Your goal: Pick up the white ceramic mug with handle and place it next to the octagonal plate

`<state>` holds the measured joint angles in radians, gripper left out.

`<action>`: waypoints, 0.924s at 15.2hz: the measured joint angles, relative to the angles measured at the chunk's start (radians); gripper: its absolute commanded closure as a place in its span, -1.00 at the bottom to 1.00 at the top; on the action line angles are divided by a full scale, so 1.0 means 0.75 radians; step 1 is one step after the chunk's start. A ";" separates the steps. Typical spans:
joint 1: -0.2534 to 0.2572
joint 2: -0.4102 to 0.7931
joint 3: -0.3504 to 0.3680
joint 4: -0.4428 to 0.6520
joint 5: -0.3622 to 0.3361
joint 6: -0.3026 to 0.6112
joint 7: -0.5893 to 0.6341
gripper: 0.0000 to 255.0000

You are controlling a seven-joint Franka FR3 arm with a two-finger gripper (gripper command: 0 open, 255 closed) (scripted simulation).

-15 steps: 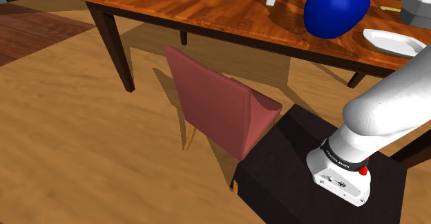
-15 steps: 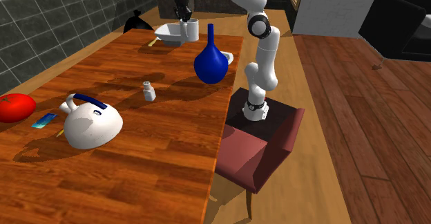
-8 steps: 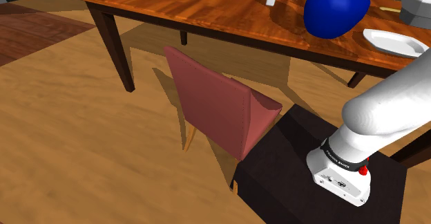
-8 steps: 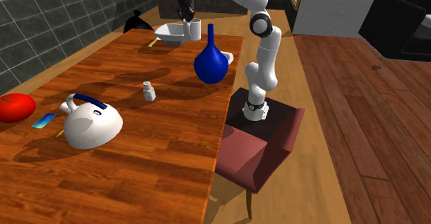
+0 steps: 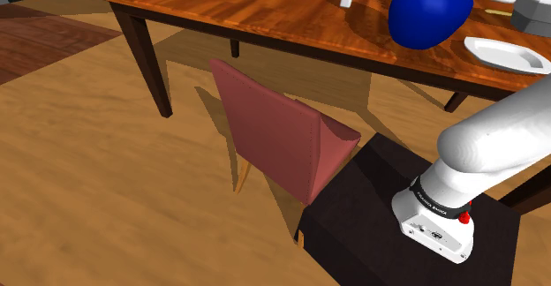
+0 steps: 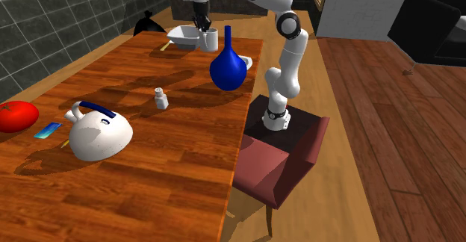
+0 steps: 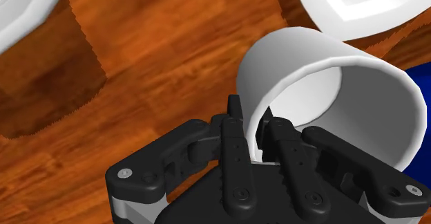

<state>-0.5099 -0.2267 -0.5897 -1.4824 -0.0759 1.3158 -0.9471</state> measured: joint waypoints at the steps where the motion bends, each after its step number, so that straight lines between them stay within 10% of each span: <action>1: -0.001 -0.015 0.005 -0.032 -0.007 0.019 0.005 1.00; 14: -0.018 -0.146 0.036 -0.399 -0.066 0.270 0.052 1.00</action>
<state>-0.5231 -0.3359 -0.5626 -1.7819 -0.1257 1.5186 -0.9083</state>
